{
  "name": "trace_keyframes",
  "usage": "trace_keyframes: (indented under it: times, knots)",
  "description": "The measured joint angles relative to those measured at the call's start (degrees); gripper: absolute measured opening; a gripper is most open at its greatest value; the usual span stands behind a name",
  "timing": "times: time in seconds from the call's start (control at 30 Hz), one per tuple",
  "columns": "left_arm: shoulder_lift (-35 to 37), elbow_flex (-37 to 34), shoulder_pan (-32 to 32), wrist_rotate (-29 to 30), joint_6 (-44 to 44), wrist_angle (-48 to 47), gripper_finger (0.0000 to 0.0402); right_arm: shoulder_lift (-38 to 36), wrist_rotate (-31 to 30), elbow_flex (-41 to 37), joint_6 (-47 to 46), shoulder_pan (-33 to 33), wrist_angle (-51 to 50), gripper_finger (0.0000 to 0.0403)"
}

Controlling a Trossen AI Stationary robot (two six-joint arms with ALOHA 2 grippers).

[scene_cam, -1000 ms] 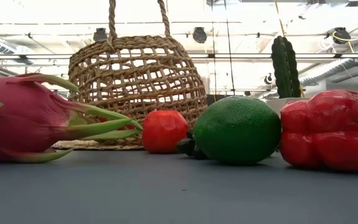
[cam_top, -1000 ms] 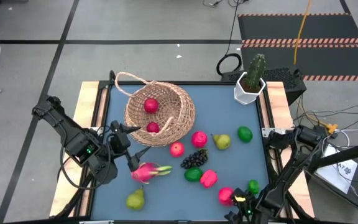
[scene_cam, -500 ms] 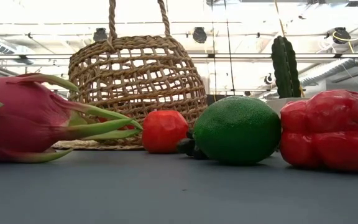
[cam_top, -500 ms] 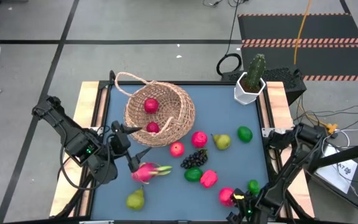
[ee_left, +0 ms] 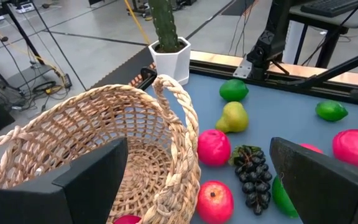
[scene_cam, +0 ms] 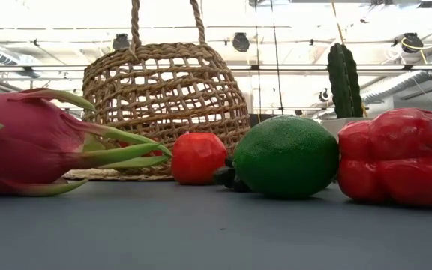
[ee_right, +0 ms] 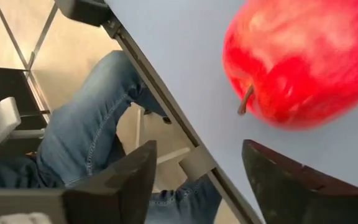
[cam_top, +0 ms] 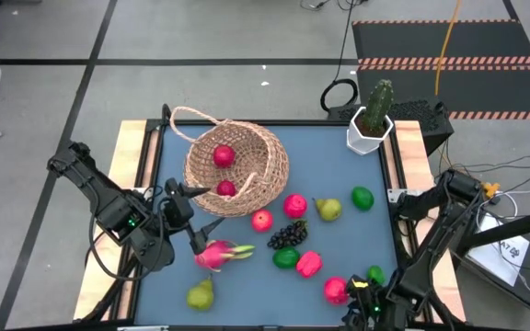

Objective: Build produce basket
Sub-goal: Put the red apple into the basket

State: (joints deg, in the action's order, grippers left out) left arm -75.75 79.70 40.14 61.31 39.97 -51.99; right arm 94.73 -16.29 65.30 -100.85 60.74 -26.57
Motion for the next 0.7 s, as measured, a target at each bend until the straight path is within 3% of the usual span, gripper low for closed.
trace_keyframes:
  times: [0.2, 0.47, 0.7]
  knots:
    - [0.0, 0.0, 0.0, -0.23, -0.02, 0.0, 0.039, -1.02, -0.1, 0.0, 8.32, -0.69, -2.15, 0.0191]
    - [0.0, 0.0, 0.0, -0.32, -0.7, -0.02, 0.039, -0.78, -3.48, 0.0, 25.21, -0.18, 3.22, 0.0173]
    - [0.0, 0.0, 0.0, -0.36, -0.83, -0.02, 0.039, -0.52, -3.47, 0.0, 29.69, -0.4, 2.53, 0.0173]
